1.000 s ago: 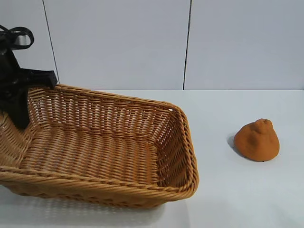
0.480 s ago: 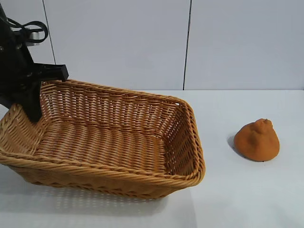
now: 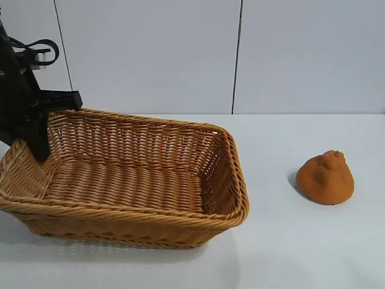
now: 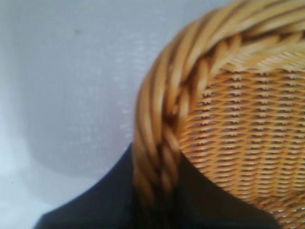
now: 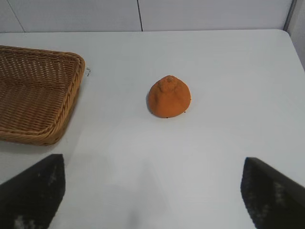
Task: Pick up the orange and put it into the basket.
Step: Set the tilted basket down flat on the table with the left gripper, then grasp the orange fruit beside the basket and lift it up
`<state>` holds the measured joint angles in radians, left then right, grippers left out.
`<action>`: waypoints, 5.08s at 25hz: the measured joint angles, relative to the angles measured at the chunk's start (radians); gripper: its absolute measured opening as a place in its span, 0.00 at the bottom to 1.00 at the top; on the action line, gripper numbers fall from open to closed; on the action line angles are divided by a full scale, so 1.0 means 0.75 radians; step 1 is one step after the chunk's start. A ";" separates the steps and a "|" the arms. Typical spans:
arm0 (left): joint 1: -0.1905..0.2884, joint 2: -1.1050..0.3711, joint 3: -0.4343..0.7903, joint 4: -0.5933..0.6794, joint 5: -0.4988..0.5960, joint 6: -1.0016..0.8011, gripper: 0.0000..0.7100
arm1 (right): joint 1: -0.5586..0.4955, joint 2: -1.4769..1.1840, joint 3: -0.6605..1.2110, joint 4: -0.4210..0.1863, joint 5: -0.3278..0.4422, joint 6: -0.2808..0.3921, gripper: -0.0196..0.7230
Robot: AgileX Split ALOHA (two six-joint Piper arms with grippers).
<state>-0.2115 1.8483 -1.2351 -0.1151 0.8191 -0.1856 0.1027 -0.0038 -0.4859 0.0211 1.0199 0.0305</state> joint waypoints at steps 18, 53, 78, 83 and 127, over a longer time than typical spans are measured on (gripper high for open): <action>0.008 0.098 -0.005 -0.060 -0.081 0.037 0.16 | 0.000 0.000 0.000 0.003 -0.002 -0.002 0.96; 0.009 -0.412 -0.005 0.094 0.205 0.043 0.97 | 0.000 0.000 0.000 0.004 0.000 -0.004 0.96; 0.009 -1.686 0.834 0.123 0.060 0.043 0.97 | 0.000 0.000 0.000 0.004 0.000 -0.004 0.96; 0.009 -1.913 0.921 0.139 0.145 0.050 0.97 | 0.000 0.000 0.000 0.004 0.000 -0.004 0.96; 0.119 -2.472 0.981 0.172 0.332 0.205 0.97 | 0.000 0.000 0.000 0.005 0.000 -0.005 0.96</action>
<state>-0.1223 -0.0056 -0.4997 0.0141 1.0678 -0.0315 0.1027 -0.0038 -0.4859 0.0249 1.0197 0.0271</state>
